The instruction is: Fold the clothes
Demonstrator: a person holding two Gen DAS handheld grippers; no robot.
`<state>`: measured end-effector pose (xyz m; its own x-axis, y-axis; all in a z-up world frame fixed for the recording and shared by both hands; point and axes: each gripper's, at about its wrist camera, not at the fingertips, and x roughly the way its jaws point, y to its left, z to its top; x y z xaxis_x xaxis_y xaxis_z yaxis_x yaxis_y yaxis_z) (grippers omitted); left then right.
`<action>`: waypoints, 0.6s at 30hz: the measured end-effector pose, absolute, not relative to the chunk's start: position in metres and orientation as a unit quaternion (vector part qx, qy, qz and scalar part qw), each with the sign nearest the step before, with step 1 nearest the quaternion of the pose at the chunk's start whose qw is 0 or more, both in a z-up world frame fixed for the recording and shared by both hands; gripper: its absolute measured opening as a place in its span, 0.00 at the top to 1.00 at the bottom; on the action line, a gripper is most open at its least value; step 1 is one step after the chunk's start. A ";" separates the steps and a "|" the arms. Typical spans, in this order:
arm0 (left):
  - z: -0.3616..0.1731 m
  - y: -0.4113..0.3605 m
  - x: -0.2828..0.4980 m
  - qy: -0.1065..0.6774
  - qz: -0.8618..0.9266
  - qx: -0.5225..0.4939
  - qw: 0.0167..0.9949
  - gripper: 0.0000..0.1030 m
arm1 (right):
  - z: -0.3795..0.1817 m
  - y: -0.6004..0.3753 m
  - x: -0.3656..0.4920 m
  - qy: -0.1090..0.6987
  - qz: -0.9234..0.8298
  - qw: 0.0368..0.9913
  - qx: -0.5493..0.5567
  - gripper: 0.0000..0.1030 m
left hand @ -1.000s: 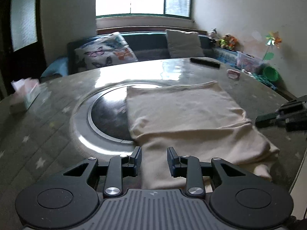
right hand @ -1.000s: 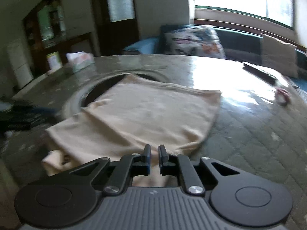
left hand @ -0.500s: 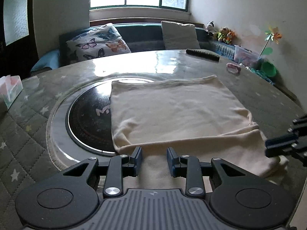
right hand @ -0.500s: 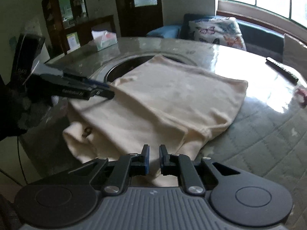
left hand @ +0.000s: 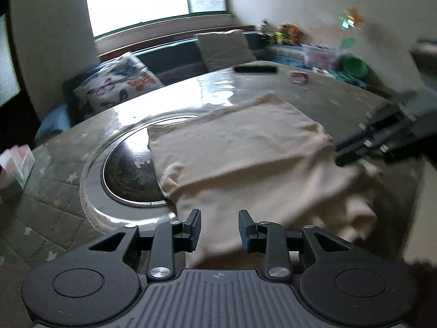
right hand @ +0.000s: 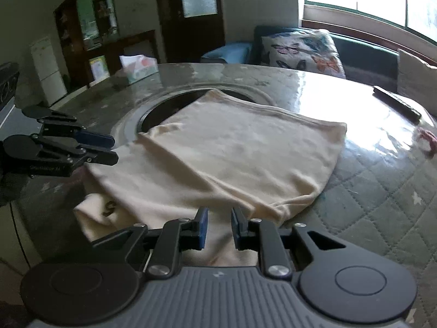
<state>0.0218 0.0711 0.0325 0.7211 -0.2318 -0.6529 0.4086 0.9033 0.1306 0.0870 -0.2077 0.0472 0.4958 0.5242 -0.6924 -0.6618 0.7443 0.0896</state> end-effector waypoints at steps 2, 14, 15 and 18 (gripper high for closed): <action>0.032 0.068 0.004 0.323 -0.187 0.170 0.912 0.62 | 0.046 -0.206 0.080 0.363 0.356 0.854 -0.111 0.67; 0.007 0.037 -0.029 0.280 -0.215 0.282 0.892 0.58 | 0.052 -0.169 0.071 0.325 0.380 0.852 -0.154 0.63; 0.005 0.035 -0.029 0.277 -0.215 0.287 0.891 0.58 | 0.051 -0.161 0.071 0.321 0.386 0.851 -0.155 0.62; 0.001 0.030 -0.029 0.270 -0.219 0.297 0.889 0.58 | 0.048 -0.145 0.074 0.318 0.398 0.847 -0.151 0.58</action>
